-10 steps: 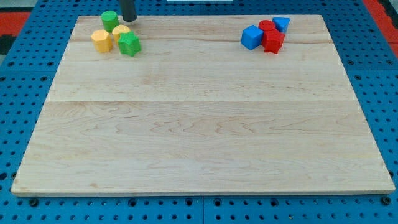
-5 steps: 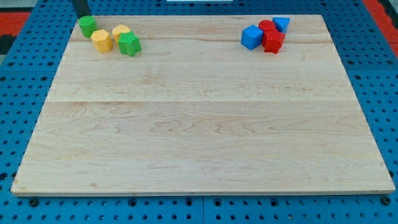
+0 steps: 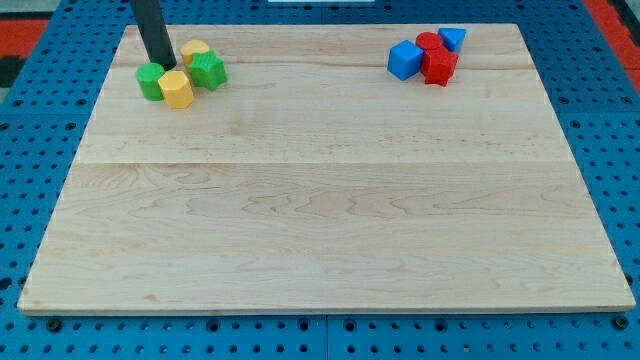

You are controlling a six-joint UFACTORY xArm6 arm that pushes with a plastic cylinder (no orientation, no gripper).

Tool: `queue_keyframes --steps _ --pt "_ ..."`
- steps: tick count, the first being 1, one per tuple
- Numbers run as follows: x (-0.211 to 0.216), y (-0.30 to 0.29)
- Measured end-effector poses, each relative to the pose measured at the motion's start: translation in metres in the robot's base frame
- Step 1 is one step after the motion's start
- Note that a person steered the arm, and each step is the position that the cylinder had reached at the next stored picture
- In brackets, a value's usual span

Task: Push the yellow hexagon towards the bottom side of the board

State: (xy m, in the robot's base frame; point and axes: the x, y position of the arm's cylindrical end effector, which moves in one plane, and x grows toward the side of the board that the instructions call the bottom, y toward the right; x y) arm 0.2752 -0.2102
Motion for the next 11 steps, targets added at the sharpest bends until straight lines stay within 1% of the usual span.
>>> queue_keyframes --steps 1,3,5,6,7,8,9,10,11 --pt "0.025 0.004" --pt "0.05 0.007" --pt "0.049 0.02" --pt "0.036 0.022" --pt "0.032 0.049" --pt "0.037 0.092" --pt "0.069 0.081" --pt "0.093 0.057" --pt "0.077 0.071"
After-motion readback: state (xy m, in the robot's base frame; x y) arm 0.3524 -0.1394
